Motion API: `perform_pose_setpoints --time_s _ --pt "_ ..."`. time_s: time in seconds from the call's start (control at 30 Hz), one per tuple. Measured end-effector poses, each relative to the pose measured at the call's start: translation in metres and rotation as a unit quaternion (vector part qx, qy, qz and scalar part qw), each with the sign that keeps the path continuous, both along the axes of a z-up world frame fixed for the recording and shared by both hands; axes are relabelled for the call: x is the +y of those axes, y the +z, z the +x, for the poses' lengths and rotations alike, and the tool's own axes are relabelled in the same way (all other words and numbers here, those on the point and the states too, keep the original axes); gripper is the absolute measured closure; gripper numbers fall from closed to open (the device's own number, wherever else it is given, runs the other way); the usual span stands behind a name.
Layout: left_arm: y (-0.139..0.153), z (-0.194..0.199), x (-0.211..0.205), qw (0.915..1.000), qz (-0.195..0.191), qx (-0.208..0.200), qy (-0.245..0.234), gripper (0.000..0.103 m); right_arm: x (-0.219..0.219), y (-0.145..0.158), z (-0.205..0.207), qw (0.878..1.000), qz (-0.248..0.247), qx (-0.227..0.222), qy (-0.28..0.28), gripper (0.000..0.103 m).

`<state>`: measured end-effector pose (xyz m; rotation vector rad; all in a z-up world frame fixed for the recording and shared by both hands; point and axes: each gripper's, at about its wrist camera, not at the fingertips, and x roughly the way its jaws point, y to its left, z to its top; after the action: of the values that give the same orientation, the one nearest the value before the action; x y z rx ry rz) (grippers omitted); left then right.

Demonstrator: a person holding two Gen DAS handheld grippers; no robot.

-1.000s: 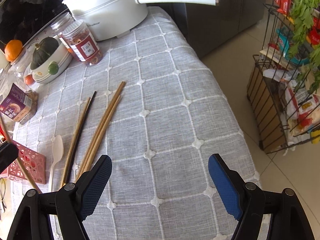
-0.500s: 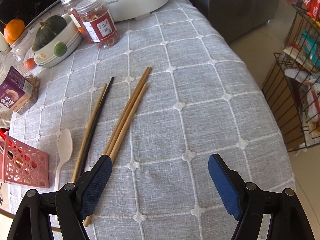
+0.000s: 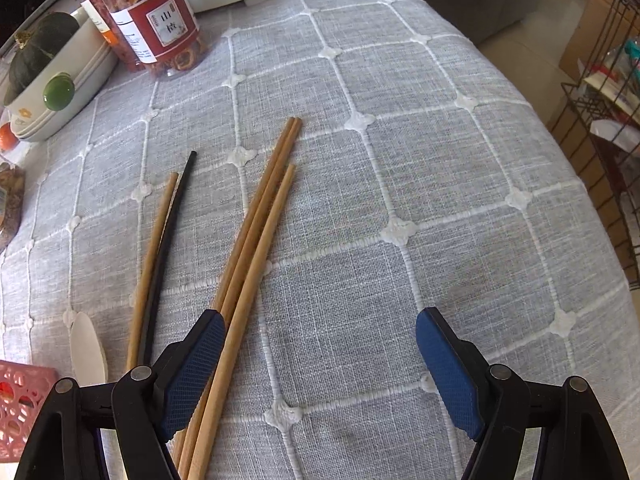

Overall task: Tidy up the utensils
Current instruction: 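Lift the wooden chopstick with the left gripper while the right gripper grasps another wooden chopstick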

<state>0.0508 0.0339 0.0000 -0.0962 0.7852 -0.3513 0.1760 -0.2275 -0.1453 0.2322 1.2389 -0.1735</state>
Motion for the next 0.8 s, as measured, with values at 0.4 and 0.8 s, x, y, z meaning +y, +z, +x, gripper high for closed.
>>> perform_pose_setpoints --time_s 0.4,0.8 --pt "-0.003 0.002 0.014 0.9999 0.000 0.005 0.012 0.097 0.005 -0.002 0.005 0.998 -0.057 0.015 0.014 0.044" --pt "0.010 -0.003 0.021 0.9995 0.000 -0.022 0.023 0.097 -0.015 0.027 -0.015 1.000 0.007 -0.022 0.001 0.097"
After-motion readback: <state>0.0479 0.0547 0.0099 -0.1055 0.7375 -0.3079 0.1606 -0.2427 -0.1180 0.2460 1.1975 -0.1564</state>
